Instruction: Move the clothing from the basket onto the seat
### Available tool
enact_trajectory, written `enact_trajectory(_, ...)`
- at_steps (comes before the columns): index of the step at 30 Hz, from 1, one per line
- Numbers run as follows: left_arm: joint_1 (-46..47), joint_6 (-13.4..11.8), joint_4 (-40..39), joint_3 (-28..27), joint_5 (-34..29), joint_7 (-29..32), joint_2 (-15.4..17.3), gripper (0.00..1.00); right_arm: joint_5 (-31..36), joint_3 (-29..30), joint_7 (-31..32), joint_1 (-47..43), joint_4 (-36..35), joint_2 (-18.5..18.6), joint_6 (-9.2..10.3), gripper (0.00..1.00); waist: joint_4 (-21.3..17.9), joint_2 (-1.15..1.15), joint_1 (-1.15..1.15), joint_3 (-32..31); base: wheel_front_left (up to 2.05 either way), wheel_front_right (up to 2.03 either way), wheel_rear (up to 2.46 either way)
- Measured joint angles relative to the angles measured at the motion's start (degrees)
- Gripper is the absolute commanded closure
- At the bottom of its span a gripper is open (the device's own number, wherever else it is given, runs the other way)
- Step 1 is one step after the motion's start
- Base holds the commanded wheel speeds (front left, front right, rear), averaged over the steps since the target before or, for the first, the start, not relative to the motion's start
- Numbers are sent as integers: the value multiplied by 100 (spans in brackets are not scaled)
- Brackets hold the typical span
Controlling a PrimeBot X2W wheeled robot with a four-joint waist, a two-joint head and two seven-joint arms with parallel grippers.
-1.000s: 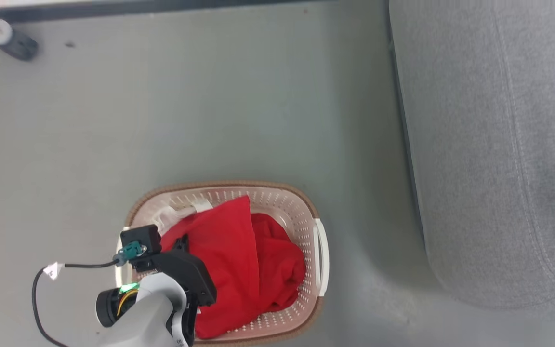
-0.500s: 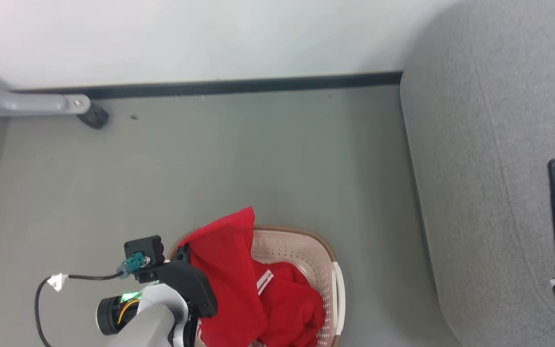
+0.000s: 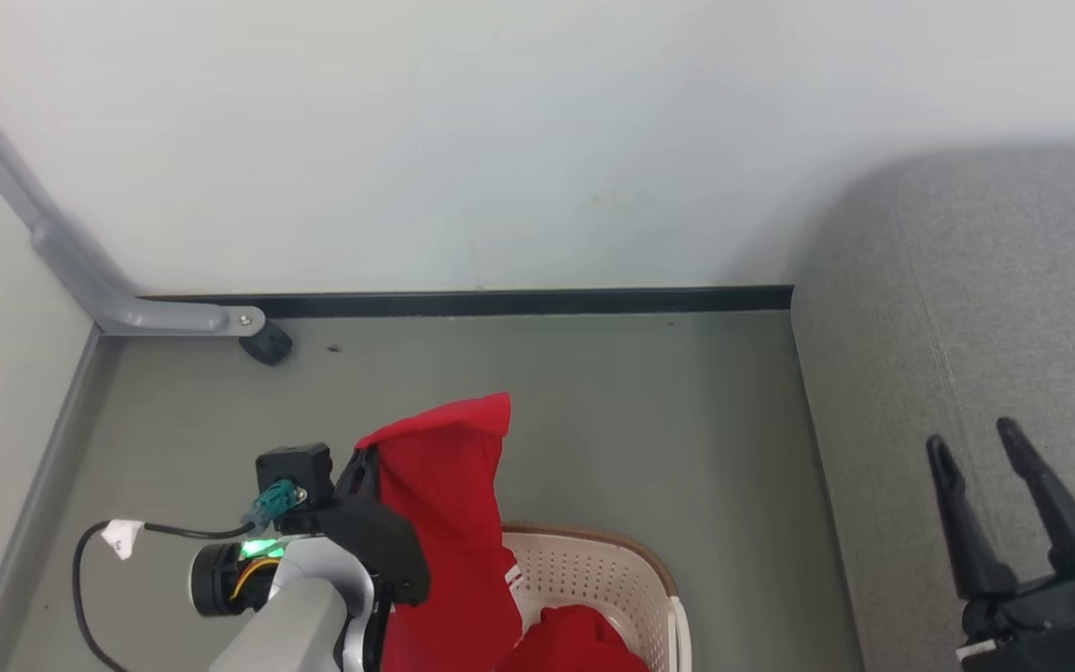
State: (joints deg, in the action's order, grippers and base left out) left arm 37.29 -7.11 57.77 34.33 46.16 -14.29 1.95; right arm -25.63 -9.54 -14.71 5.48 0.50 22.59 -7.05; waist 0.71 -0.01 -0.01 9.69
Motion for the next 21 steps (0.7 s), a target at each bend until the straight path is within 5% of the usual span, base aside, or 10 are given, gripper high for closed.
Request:
enact_trajectory(13, -213, 0, -2047, -457, -1490, -1, 33, 100, 125, -543, 0, -356, 274, -253, 0, 0, 296, 0, 0, -760, 0, 0, 0)
enact_trajectory(21, -341, 0, -3327, -404, -1866, -2, 32, 100, 180, -1007, 9, -354, 388, -348, 0, 0, 513, 0, 0, -1005, 0, 0, 0)
